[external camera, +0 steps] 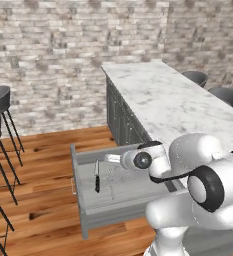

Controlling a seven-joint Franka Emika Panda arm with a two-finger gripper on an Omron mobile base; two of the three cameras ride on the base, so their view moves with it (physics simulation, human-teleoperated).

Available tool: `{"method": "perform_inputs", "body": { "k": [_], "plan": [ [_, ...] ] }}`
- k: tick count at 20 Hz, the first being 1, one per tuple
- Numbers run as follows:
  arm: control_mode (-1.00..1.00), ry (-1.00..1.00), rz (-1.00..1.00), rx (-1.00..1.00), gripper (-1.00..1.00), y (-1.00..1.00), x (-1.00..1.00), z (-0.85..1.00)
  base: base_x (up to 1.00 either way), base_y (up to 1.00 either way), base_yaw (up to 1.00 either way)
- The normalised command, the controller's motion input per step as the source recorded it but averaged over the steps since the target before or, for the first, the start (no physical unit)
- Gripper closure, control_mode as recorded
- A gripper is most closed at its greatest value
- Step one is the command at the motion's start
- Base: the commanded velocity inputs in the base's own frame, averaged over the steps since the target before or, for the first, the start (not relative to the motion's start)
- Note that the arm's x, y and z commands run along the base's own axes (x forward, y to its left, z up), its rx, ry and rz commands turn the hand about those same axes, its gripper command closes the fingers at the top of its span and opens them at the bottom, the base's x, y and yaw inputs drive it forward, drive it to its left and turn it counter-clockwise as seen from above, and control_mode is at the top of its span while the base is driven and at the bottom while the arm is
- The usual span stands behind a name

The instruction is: Pick up the metallic utensils from the counter and place them in the open drawer. Make sure not to pick up any wooden utensils.

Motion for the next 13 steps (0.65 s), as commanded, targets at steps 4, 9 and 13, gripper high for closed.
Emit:
{"method": "perform_inputs", "body": {
  "k": [4, 9, 13],
  "plan": [
    [-1.0, -0.17, 0.0, 0.0, -1.0, -0.01, -0.1, 1.0, 0.0, 0.0, 0.0],
    [-1.0, -0.14, 0.0, 0.0, -1.0, -0.01, -0.17, 1.0, 0.0, 0.0, 0.0],
    [-1.0, -0.06, 0.0, 0.0, -1.0, -0.01, -0.19, 1.0, 0.0, 0.0, 0.0]
  ]
}}
